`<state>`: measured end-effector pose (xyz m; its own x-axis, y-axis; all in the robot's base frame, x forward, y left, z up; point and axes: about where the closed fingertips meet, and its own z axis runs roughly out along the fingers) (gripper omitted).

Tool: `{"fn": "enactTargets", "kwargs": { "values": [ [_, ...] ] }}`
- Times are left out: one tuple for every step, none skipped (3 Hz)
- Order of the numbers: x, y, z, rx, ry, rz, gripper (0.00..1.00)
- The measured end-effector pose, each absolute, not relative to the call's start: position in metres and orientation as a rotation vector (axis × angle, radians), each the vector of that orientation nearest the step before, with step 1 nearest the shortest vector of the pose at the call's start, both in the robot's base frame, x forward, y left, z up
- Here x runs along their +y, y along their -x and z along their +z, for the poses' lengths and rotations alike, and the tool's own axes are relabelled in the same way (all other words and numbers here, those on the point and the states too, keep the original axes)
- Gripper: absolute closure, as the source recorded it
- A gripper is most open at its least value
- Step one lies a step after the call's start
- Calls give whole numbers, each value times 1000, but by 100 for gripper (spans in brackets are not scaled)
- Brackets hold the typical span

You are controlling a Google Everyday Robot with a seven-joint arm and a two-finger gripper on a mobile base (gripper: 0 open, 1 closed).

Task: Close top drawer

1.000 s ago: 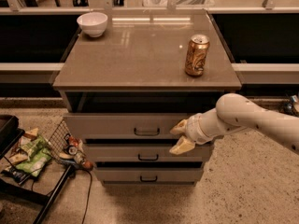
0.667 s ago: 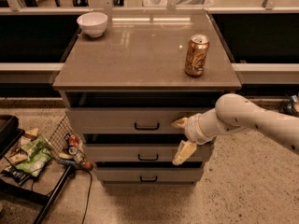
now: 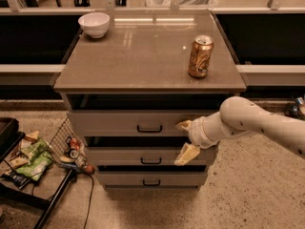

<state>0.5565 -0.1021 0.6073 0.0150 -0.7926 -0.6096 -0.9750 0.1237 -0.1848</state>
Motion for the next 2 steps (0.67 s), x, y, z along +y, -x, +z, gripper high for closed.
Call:
{"fn": "enactTargets", "kwargs": {
  "values": [
    [-102, -554, 608, 1813, 1716, 396, 49],
    [-95, -508, 625, 1745, 1864, 338, 72]
  ]
}}
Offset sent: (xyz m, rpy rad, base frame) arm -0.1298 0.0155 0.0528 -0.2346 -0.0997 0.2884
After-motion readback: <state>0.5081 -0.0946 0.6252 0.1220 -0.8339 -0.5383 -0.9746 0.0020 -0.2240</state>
